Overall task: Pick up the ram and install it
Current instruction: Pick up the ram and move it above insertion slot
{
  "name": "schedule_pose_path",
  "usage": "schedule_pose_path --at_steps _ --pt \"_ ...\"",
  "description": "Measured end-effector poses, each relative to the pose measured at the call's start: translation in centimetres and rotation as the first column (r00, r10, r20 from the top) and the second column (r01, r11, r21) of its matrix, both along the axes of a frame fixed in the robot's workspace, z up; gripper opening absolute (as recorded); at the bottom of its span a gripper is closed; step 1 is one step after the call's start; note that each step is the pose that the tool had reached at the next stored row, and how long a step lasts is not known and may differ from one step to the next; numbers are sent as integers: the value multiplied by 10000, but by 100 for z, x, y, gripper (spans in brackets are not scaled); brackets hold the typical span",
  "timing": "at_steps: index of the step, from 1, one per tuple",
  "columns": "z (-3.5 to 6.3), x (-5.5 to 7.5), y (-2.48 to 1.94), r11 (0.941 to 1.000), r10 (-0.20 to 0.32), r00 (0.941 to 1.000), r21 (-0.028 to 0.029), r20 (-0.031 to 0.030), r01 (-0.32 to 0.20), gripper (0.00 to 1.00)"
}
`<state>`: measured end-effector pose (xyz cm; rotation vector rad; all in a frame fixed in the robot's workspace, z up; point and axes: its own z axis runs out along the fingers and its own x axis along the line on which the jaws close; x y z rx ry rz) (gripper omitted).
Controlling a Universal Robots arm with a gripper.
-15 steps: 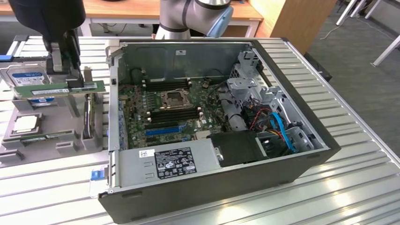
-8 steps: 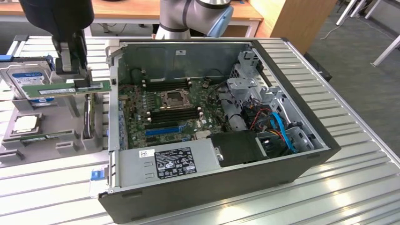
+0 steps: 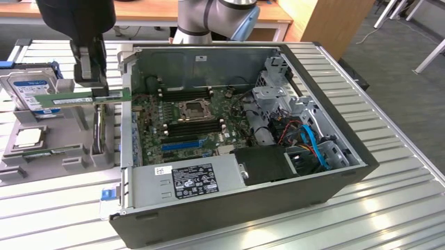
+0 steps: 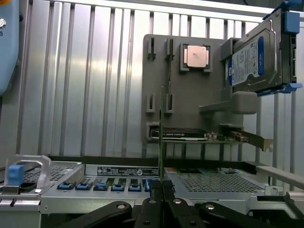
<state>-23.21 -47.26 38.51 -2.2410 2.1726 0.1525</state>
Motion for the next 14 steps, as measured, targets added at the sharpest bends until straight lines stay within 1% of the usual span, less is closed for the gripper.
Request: schedule_pose_path --at_steps 14 --pt "0 253 -3 10000 5 10000 0 -11 -5 12"
